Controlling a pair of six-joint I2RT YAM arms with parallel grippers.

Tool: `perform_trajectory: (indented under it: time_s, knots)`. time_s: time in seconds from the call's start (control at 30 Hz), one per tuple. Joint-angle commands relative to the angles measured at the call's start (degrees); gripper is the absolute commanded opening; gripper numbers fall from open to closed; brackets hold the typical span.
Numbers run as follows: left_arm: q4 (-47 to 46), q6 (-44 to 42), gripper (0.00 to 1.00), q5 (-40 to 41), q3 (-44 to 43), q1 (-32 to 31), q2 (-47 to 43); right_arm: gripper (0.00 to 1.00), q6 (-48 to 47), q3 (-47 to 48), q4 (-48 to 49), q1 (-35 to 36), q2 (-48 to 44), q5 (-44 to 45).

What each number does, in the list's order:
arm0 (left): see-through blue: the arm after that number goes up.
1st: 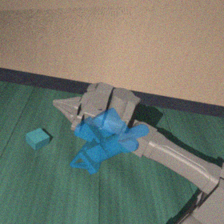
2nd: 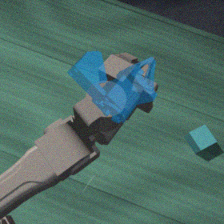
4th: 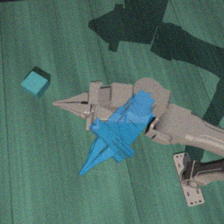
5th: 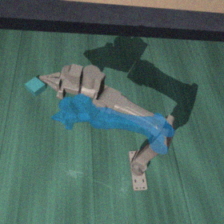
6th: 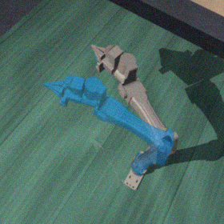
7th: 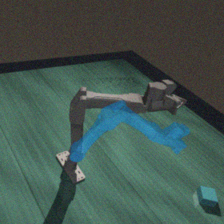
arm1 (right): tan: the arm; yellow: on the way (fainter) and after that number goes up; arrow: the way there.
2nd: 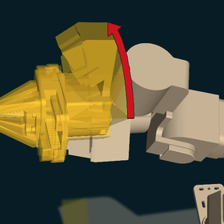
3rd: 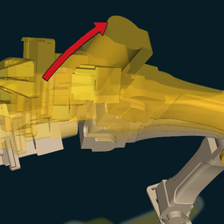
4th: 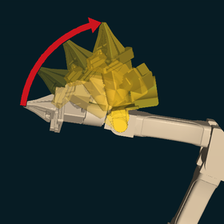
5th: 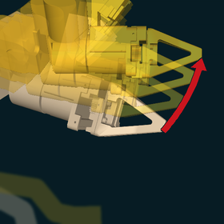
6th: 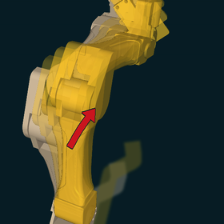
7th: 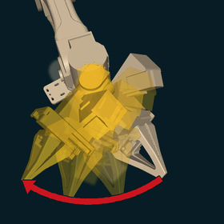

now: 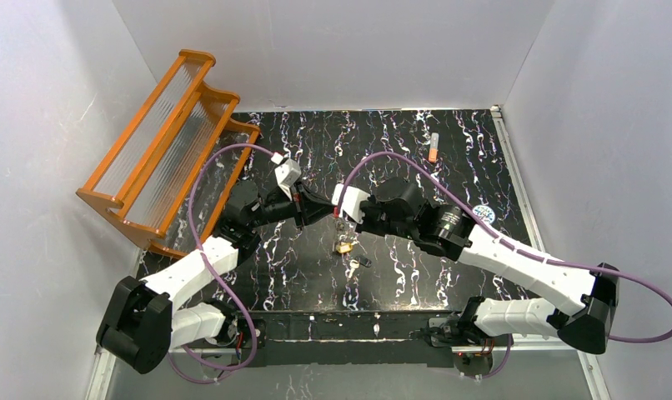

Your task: Remove the keys from the keyring

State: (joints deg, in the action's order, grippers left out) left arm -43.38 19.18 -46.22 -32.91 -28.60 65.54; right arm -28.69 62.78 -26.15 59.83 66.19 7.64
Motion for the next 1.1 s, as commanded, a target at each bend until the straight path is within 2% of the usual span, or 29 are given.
perform_trajectory:
  time_s: [0.0, 0.23, 0.63, 0.8, 1.07]
  knots:
    - [-5.52, 6.39, 0.00, 5.23, 0.48, 0.19, -1.90, 0.01, 1.63, -1.88, 3.62, 1.30, -0.90, 0.68]
    - [-5.67, 11.29, 0.00, 9.12, 0.47, 0.20, -2.56, 0.01, 0.34, -4.82, 6.80, 2.48, -0.94, 4.43]
    - [-12.62, 16.38, 0.00, 5.65, 2.10, 0.21, -3.57, 0.01, -1.07, -14.03, 17.84, 2.27, -5.21, 10.72]
    - [-17.63, 18.87, 0.00, 0.99, 2.68, 0.21, -3.34, 0.01, 0.10, -16.79, 22.51, 0.71, -6.79, 8.62]
    - [-26.44, 22.83, 0.00, -5.98, 3.31, 0.21, -2.63, 0.01, 0.38, -15.60, 24.74, -1.75, -6.79, 2.58]
